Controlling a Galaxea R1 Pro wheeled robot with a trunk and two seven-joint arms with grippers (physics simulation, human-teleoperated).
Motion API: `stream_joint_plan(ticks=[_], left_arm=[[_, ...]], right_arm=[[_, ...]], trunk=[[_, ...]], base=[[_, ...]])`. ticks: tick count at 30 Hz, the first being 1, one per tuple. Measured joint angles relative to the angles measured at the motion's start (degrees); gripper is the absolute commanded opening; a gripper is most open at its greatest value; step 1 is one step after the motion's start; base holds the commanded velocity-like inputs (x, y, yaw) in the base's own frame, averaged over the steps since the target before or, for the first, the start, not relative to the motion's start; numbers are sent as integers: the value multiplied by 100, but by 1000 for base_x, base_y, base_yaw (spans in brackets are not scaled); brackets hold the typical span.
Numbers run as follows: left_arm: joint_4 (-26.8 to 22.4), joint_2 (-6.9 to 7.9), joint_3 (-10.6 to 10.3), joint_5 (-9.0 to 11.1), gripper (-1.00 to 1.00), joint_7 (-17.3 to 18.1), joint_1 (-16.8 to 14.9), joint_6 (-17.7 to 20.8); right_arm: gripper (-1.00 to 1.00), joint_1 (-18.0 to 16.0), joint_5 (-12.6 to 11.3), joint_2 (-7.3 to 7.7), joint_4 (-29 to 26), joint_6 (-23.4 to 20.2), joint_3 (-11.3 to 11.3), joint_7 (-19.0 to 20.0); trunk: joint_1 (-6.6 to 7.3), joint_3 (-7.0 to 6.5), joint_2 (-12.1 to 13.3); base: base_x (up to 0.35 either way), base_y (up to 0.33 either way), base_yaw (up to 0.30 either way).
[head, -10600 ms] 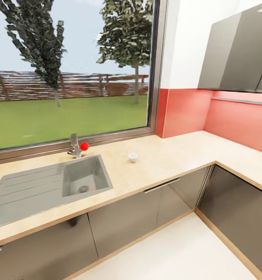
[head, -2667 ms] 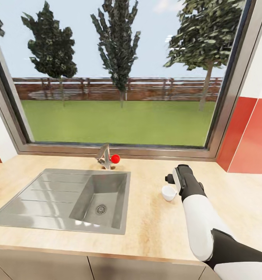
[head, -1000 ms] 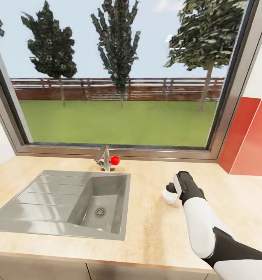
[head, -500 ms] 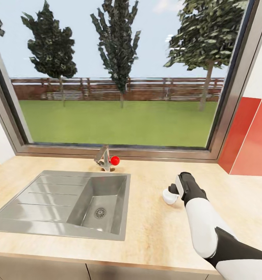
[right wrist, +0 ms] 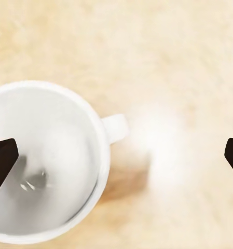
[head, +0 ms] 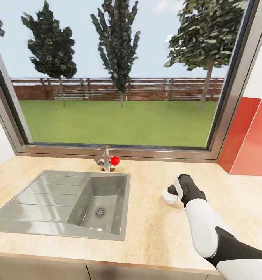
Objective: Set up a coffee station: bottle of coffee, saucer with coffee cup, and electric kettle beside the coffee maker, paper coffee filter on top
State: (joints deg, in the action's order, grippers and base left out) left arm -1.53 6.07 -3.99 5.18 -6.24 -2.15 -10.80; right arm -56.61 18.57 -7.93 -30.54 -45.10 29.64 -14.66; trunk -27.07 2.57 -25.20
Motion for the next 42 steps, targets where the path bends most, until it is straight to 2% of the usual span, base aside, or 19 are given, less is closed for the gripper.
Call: stream_joint_plan(ticks=[11, 17, 35, 42], left_arm=[[1, 3, -2, 0, 100, 1, 0, 0], [8, 1, -3, 0, 100, 0, 0, 0], [9, -1, -4, 0, 100, 0, 8, 0], [16, -1, -4, 0, 100, 0, 9, 0]], right_arm=[[100, 0, -12, 0, 202, 17, 3, 4], [100, 8, -11, 60, 220, 17, 0, 3], [100, 9, -14, 70, 275, 21, 0, 5], [100, 8, -18, 78, 515, 274, 7, 3]], trunk=[[0, 0, 0], [0, 0, 0], [0, 0, 0], [0, 0, 0]], base=[[0, 0, 0], [0, 0, 0], [0, 0, 0], [0, 0, 0]])
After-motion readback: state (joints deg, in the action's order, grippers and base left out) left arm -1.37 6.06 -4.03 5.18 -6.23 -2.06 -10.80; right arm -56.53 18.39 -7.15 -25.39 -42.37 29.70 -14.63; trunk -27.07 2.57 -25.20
